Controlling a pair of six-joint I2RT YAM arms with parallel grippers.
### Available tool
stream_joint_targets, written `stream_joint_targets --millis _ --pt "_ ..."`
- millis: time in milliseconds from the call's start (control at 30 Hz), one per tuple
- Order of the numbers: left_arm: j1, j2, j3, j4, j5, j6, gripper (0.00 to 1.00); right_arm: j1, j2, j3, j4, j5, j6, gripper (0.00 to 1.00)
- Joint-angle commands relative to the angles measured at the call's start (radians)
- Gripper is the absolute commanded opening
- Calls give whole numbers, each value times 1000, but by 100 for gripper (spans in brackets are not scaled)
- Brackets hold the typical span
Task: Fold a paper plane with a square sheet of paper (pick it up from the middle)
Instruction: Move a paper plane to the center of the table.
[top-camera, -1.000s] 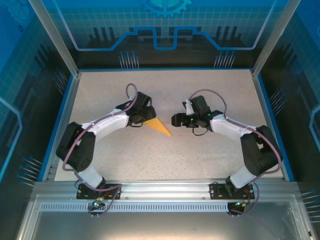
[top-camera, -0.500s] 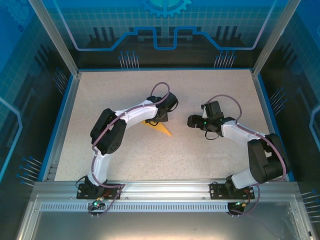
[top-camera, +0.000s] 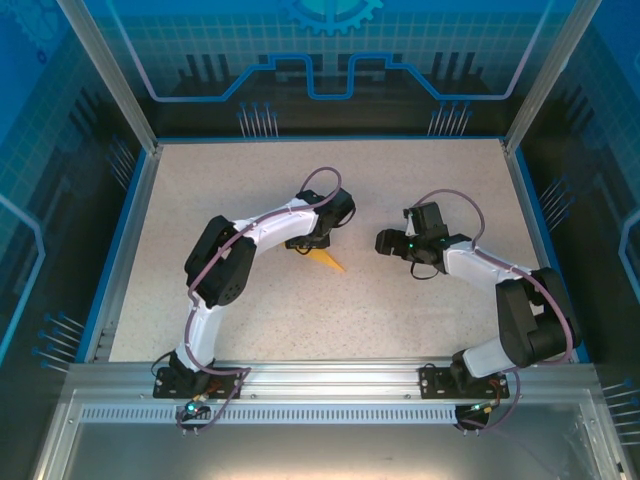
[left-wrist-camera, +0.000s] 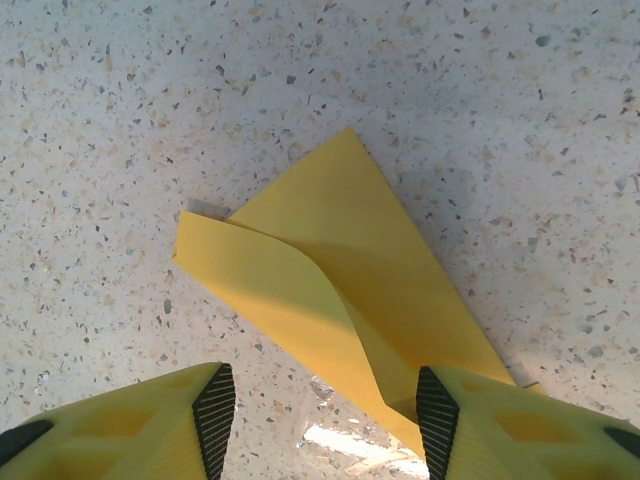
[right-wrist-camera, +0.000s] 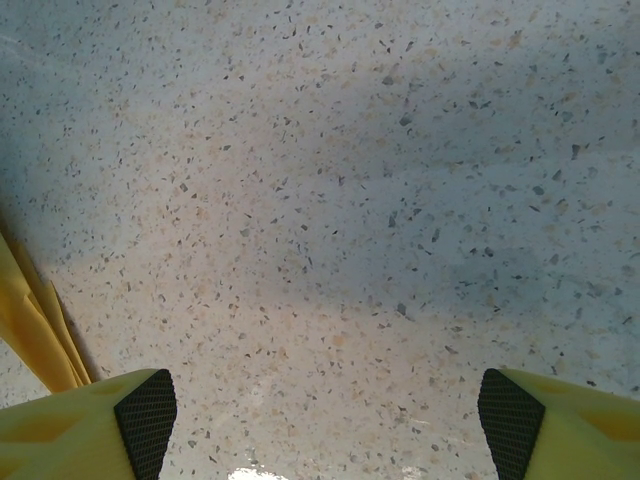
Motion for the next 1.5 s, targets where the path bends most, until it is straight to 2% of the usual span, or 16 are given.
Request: stream_joint_targets --millis 0,267,367,733,1000,1067,1333,1467 --pt "-6 -7 10 -10 18 5 56 -16 4 -5 21 -19 16 83" --pt "-4 0 12 61 50 -39 58 -17 9 -7 26 -23 20 83" --pt "-4 -1 0 104 71 -70 54 -17 12 -7 26 -26 20 83" --pt "-5 -19 -44 108 72 -106 30 -17 6 -8 26 -27 25 83" --pt "-4 -100 -88 107 44 -111 7 -18 6 -8 27 -30 28 83" --pt "-6 -134 -107 116 39 -108 4 -18 6 -9 29 -29 28 83" --pt "-17 -272 -130 144 63 -30 4 -18 5 -15 37 -30 35 83" --pt "-21 -356 -188 284 152 44 4 -17 0 -17 42 -30 37 83"
